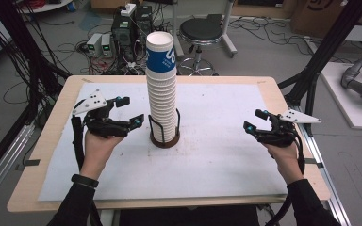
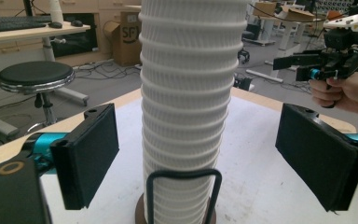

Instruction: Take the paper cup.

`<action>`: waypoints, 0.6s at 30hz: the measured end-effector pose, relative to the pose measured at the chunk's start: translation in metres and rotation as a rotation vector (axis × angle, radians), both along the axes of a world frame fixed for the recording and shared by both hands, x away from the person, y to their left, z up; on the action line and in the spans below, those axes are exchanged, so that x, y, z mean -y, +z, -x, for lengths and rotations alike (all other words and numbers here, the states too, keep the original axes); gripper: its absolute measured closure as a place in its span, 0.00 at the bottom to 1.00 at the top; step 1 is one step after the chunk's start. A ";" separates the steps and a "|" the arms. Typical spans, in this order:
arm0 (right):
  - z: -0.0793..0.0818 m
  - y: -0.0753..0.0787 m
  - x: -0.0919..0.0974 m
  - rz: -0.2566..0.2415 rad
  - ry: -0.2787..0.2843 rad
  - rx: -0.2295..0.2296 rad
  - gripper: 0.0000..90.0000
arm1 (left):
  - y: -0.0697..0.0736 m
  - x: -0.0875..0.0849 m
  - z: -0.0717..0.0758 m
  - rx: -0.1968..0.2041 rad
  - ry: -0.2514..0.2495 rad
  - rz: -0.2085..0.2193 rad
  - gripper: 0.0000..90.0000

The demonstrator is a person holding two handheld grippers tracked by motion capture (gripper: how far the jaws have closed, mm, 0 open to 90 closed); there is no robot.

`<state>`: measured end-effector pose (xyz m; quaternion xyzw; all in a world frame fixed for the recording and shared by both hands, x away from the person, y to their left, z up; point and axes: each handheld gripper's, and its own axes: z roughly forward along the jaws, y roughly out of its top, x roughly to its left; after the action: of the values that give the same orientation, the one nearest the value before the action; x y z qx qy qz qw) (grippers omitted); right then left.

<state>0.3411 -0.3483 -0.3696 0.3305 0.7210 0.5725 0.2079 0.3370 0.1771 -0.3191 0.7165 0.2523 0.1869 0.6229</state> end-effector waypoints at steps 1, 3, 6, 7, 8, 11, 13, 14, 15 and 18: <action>0.000 0.000 0.000 0.000 0.001 0.001 0.24 | 0.003 0.002 -0.001 0.001 0.000 -0.004 0.12; 0.000 0.001 -0.001 -0.003 -0.001 -0.001 0.24 | 0.008 0.005 -0.003 0.010 -0.010 -0.009 0.11; 0.000 0.001 -0.001 -0.001 0.001 0.003 0.24 | 0.016 0.009 -0.006 0.017 -0.014 -0.017 0.09; 0.000 0.001 -0.001 -0.001 0.002 -0.002 0.24 | 0.018 0.010 -0.007 0.020 -0.013 -0.015 0.09; 0.000 0.001 -0.001 -0.002 0.002 -0.002 0.24 | 0.020 0.012 -0.008 0.026 -0.014 -0.011 0.09; 0.001 0.001 -0.002 -0.003 0.003 -0.002 0.24 | 0.025 0.014 -0.010 0.027 -0.014 -0.008 0.08; 0.001 0.001 -0.002 -0.002 0.004 0.003 0.24 | 0.028 0.016 -0.013 0.028 -0.009 -0.006 0.07; 0.001 0.001 -0.002 -0.002 0.004 0.003 0.24 | 0.029 0.016 -0.014 0.028 -0.013 -0.004 0.07; 0.001 0.002 -0.002 -0.005 0.006 0.003 0.24 | 0.032 0.019 -0.017 0.029 -0.019 0.004 0.07; 0.001 0.002 -0.002 -0.005 0.006 0.003 0.24 | 0.036 0.022 -0.018 0.035 -0.024 0.004 0.07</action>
<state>0.3399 -0.3464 -0.3680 0.3279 0.7202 0.5755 0.2064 0.3549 0.1551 -0.2836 0.7148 0.2333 0.1913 0.6309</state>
